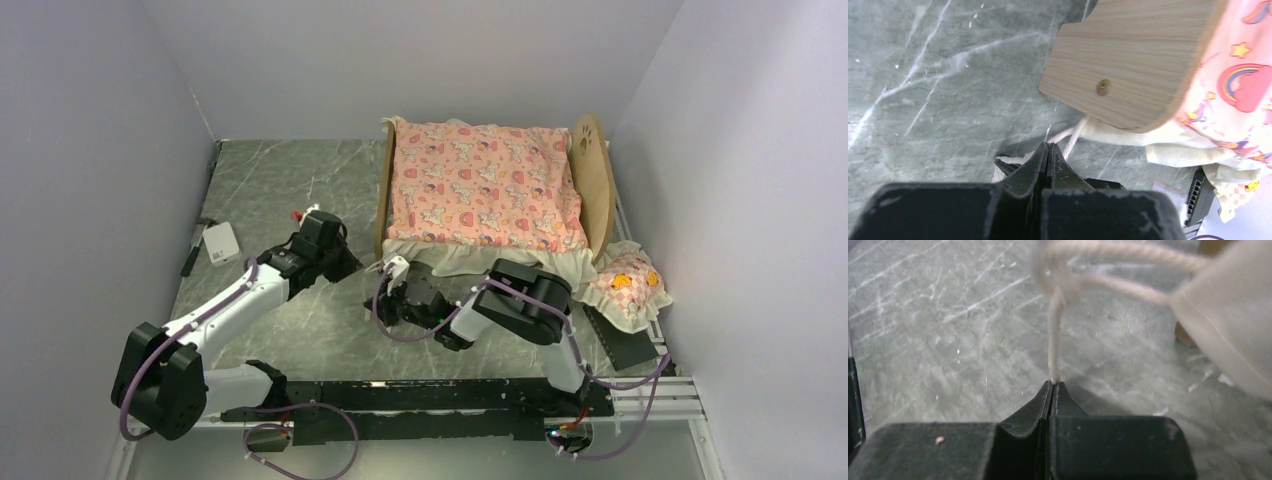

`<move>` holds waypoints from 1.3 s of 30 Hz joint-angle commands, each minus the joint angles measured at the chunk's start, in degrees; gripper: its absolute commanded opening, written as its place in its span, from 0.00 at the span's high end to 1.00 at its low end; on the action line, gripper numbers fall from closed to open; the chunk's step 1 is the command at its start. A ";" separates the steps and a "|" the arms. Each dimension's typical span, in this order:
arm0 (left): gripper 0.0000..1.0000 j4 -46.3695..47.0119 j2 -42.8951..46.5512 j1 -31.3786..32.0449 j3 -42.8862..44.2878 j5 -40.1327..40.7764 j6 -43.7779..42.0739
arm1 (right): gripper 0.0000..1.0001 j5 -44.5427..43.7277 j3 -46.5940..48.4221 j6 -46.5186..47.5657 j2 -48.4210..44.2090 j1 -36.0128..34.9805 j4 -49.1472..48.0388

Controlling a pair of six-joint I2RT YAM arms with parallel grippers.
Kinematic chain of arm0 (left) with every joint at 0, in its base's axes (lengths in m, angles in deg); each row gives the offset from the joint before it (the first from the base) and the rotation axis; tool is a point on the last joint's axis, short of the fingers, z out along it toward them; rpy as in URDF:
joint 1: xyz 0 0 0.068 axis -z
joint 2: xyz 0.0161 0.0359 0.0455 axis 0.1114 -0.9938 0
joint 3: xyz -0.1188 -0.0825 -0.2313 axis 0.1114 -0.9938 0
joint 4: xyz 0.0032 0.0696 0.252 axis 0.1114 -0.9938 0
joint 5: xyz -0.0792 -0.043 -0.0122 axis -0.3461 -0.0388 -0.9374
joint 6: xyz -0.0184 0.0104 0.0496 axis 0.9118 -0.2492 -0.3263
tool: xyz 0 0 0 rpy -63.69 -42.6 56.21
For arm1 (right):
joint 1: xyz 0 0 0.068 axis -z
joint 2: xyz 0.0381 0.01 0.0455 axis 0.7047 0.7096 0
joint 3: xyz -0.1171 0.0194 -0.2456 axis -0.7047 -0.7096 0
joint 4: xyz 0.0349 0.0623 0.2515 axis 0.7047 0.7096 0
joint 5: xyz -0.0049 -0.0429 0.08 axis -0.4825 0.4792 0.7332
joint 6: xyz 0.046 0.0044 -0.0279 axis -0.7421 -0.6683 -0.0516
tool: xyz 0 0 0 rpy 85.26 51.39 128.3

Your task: Set up the pet bed

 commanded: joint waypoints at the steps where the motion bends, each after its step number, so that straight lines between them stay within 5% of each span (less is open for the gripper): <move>1: 1.00 -4.02 2.96 2.08 8.15 4.22 -6.40 | 1.00 -0.58 -4.19 0.86 -5.61 0.01 2.83; 9: 1.00 -11.69 2.26 12.69 19.67 16.39 -13.97 | 1.00 -0.55 -5.44 1.69 -8.75 0.01 5.24; 18: 1.00 -14.05 -4.34 12.81 29.85 24.67 -23.92 | 1.00 -2.14 -5.46 3.64 -12.60 0.01 11.15; 24: 1.00 -13.23 -8.13 11.49 34.86 22.28 -26.89 | 1.00 -5.07 -8.41 4.23 -18.95 0.02 19.10; 34: 1.00 -12.85 -3.65 10.96 26.65 20.76 -23.03 | 1.00 -6.31 -12.93 5.03 -43.76 0.08 39.39; 39: 1.00 -10.54 -1.46 10.69 21.55 17.29 -21.45 | 1.00 -0.69 -10.63 9.01 -44.84 0.11 41.79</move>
